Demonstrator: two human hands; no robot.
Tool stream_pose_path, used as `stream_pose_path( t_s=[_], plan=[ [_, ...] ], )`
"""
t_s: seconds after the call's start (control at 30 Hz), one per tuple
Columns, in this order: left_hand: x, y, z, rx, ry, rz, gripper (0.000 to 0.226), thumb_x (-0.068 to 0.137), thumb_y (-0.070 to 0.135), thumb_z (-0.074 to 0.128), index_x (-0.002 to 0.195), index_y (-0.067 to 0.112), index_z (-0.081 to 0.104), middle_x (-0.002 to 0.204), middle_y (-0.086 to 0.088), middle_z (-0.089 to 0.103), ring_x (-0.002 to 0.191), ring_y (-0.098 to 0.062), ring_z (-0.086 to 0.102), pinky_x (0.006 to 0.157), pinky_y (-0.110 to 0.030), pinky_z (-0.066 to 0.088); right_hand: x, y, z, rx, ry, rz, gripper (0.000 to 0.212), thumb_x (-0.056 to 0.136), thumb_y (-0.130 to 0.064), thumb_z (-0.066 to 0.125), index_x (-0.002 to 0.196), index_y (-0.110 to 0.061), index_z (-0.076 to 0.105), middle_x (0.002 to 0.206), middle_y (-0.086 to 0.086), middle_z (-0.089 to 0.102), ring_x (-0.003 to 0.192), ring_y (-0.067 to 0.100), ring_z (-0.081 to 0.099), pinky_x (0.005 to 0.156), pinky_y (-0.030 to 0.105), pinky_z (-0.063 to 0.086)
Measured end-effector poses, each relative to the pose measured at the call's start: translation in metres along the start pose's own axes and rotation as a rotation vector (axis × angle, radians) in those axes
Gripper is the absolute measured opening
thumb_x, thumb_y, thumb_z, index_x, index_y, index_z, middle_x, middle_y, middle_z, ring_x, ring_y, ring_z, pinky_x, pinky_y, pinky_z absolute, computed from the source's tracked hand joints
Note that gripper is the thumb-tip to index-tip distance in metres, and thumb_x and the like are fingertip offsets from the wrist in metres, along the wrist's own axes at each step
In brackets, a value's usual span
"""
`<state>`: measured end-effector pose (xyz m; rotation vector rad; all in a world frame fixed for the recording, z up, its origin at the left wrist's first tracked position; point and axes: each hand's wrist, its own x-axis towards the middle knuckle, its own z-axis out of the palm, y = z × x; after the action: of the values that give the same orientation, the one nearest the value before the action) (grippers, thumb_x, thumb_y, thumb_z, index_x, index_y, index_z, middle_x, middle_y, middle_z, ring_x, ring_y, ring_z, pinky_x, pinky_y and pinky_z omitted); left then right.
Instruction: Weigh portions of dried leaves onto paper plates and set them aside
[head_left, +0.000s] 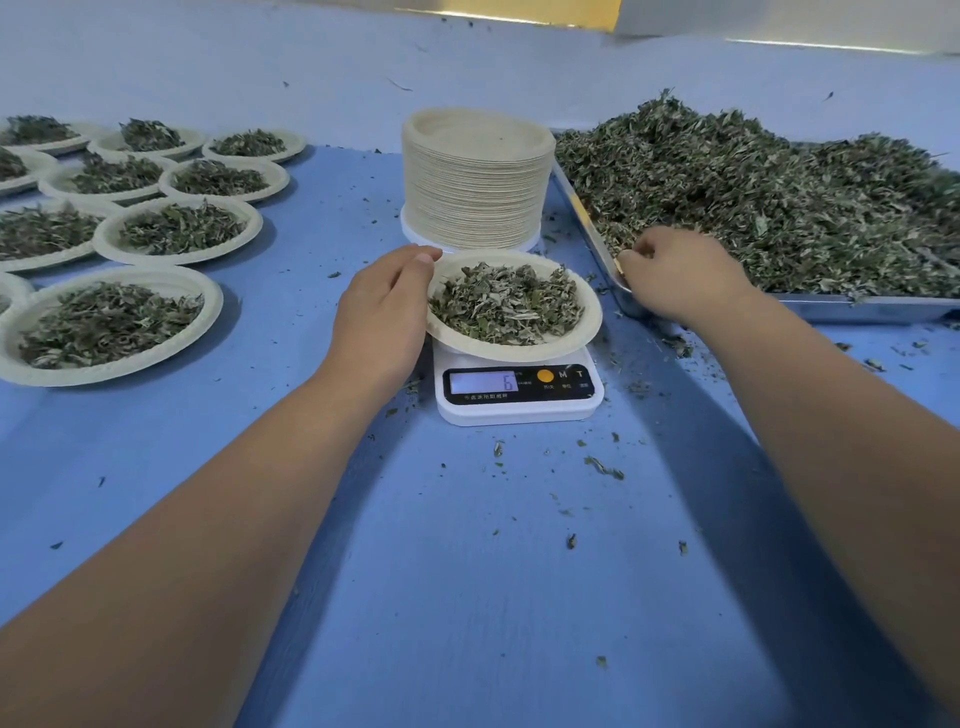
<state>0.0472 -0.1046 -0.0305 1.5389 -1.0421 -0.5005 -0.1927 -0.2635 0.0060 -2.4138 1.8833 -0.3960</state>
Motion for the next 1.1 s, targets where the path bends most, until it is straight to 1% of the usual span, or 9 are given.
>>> stream_pose_path(
  t_s=[0.13,0.27,0.37,0.43,0.5,0.73,0.8,0.93,1.1],
  plan=[
    [0.001,-0.001,0.000,-0.019,0.006,-0.004,0.039,0.093,0.042,0.042,0.114,0.033,0.074,0.117,0.019,0.071,0.115,-0.003,0.061,0.102,-0.032,0.046,0.017,0.007,0.000,-0.120,-0.190,0.107,0.070,0.100,-0.062,0.023,0.139,-0.009,0.049,0.140,0.021,0.052,0.120,0.039,0.052,0.093,0.043,0.043],
    [0.002,-0.001,-0.001,-0.021,0.010,-0.007,0.028,0.095,0.040,0.042,0.089,0.047,0.068,0.089,0.040,0.067,0.092,0.019,0.058,0.081,-0.019,0.042,0.032,0.013,-0.004,-0.199,-0.254,0.115,0.057,0.101,-0.059,0.030,0.121,-0.012,0.055,0.133,0.020,0.056,0.103,0.036,0.053,0.083,0.040,0.043],
    [0.002,-0.001,-0.001,-0.029,0.015,0.001,0.027,0.095,0.041,0.042,0.089,0.047,0.067,0.092,0.033,0.068,0.095,0.016,0.059,0.081,-0.019,0.042,0.033,0.014,-0.003,-0.129,-0.346,0.119,0.051,0.102,-0.053,0.036,0.127,-0.014,0.058,0.139,0.017,0.054,0.116,0.034,0.055,0.093,0.044,0.042],
    [0.003,-0.002,0.000,-0.033,0.012,0.011,0.026,0.093,0.042,0.041,0.092,0.046,0.067,0.099,0.028,0.069,0.102,0.009,0.060,0.084,-0.021,0.043,0.033,0.012,-0.002,-0.137,-0.365,0.079,0.048,0.105,-0.048,0.037,0.122,-0.010,0.062,0.131,0.016,0.058,0.110,0.032,0.057,0.089,0.041,0.041],
    [0.004,-0.003,0.001,-0.039,0.008,0.016,0.027,0.093,0.041,0.042,0.093,0.044,0.069,0.101,0.024,0.070,0.104,0.003,0.062,0.086,-0.024,0.045,0.032,0.009,-0.002,-0.184,-0.343,0.034,0.046,0.106,-0.043,0.035,0.106,-0.007,0.064,0.107,0.018,0.063,0.089,0.030,0.058,0.077,0.037,0.041],
    [0.003,-0.003,0.001,-0.038,0.018,0.001,0.033,0.091,0.042,0.043,0.102,0.035,0.073,0.105,0.018,0.072,0.107,-0.005,0.064,0.096,-0.031,0.049,0.030,0.006,-0.007,-0.074,-0.080,-0.034,0.034,0.092,-0.030,0.053,0.064,-0.011,0.048,0.059,0.007,0.042,0.055,0.023,0.034,0.055,0.032,0.035],
    [0.002,-0.002,0.001,-0.031,0.021,0.000,0.036,0.090,0.043,0.042,0.105,0.033,0.074,0.106,0.018,0.072,0.108,-0.004,0.064,0.098,-0.032,0.049,0.028,0.010,-0.010,-0.070,-0.010,-0.008,0.031,0.091,-0.030,0.053,0.066,-0.012,0.050,0.060,0.007,0.045,0.054,0.024,0.038,0.054,0.031,0.038],
    [0.002,-0.002,0.001,-0.018,0.026,-0.011,0.043,0.088,0.044,0.042,0.112,0.029,0.075,0.111,0.014,0.073,0.113,-0.010,0.063,0.104,-0.039,0.048,0.029,0.008,-0.006,-0.176,-0.229,0.070,0.048,0.103,-0.046,0.039,0.076,-0.008,0.054,0.075,0.010,0.052,0.064,0.024,0.047,0.058,0.031,0.037],
    [0.003,-0.002,0.002,-0.019,0.024,-0.018,0.036,0.087,0.046,0.043,0.104,0.036,0.073,0.107,0.019,0.072,0.109,-0.006,0.064,0.101,-0.034,0.048,0.028,0.004,-0.009,-0.136,-0.258,0.035,0.051,0.104,-0.047,0.041,0.072,-0.009,0.053,0.072,0.011,0.050,0.062,0.024,0.043,0.055,0.031,0.033]
  ],
)
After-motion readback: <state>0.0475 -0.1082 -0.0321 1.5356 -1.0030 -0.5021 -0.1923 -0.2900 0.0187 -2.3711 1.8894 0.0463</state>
